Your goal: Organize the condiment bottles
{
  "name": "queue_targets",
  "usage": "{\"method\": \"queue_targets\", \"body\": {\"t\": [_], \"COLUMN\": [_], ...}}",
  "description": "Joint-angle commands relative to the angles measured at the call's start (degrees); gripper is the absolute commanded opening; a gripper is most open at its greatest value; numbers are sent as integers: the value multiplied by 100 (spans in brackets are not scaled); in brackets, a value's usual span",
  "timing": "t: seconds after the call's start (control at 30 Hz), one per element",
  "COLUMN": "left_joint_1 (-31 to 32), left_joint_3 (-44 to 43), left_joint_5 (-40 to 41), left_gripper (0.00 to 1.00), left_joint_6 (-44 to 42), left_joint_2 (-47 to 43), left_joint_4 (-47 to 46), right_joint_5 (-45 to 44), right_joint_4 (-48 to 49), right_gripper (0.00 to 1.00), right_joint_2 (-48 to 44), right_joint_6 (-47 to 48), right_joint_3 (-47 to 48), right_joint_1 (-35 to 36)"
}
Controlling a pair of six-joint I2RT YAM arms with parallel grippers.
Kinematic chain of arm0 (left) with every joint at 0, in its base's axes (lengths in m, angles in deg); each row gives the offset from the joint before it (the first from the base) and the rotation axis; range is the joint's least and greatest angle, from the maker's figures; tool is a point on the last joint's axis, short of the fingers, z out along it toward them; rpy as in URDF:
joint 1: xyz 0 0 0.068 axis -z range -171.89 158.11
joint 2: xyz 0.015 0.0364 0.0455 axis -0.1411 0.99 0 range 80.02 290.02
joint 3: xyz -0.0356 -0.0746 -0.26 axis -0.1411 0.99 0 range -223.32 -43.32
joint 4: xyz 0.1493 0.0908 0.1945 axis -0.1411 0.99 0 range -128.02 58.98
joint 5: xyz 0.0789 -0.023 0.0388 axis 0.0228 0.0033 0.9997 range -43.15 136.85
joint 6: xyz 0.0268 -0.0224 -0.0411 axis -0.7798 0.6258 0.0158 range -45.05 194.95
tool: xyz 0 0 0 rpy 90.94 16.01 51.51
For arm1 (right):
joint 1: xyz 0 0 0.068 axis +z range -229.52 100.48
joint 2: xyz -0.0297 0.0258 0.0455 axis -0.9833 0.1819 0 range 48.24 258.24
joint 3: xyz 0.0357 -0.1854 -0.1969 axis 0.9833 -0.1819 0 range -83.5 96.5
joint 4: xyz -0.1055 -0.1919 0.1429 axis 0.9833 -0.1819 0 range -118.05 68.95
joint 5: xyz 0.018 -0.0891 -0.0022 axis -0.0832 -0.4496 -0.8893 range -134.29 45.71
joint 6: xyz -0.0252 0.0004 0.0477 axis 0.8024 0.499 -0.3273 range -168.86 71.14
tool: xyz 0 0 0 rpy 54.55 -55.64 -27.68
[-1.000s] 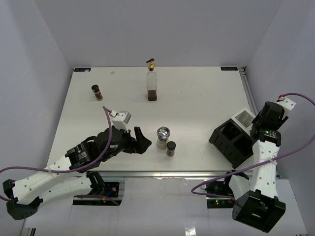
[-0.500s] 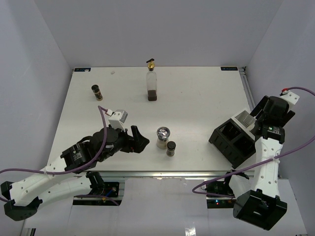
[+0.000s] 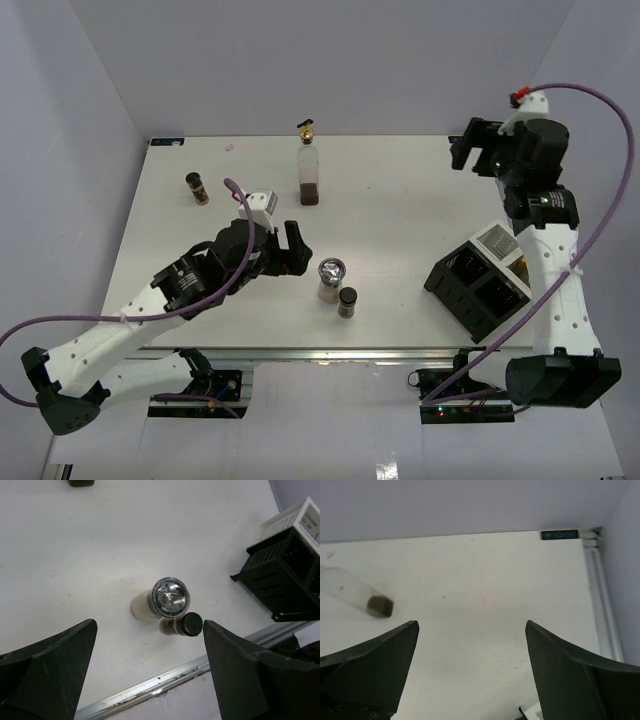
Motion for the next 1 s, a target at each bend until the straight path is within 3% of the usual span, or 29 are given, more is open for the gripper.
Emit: {"method": "queue_targets", "body": {"t": [0.0,0.13,0.27,0.57,0.97], "left_joint_1": [-1403,-2730,-3260,-3521,-3611], "left_joint_3": [271,631,952,1386,1647], "left_joint_5": [-1452,-2167,-2398,-1960,-2374], "left_gripper": [98,98,98,98,98], "left_joint_6": [-247,-256,-231,-273,-425], "left_joint_2": [112,182,-72,-630,-674], "left_joint_4": [-571,-632,-710,-403,-574], "right_joint_5": [644,686,354,729,664], "right_joint_4": [385,682,1031,2749,3230], "right_gripper": [93,93,93,93,96], "right_joint_2": [602,1225,1756,2565,4110], "right_joint_6": [512,754,1211,1524,1472], "right_joint_3": [951,1477,1694,1248,2035], "right_joint_1": [1194,2153,2942,3570,3732]}}
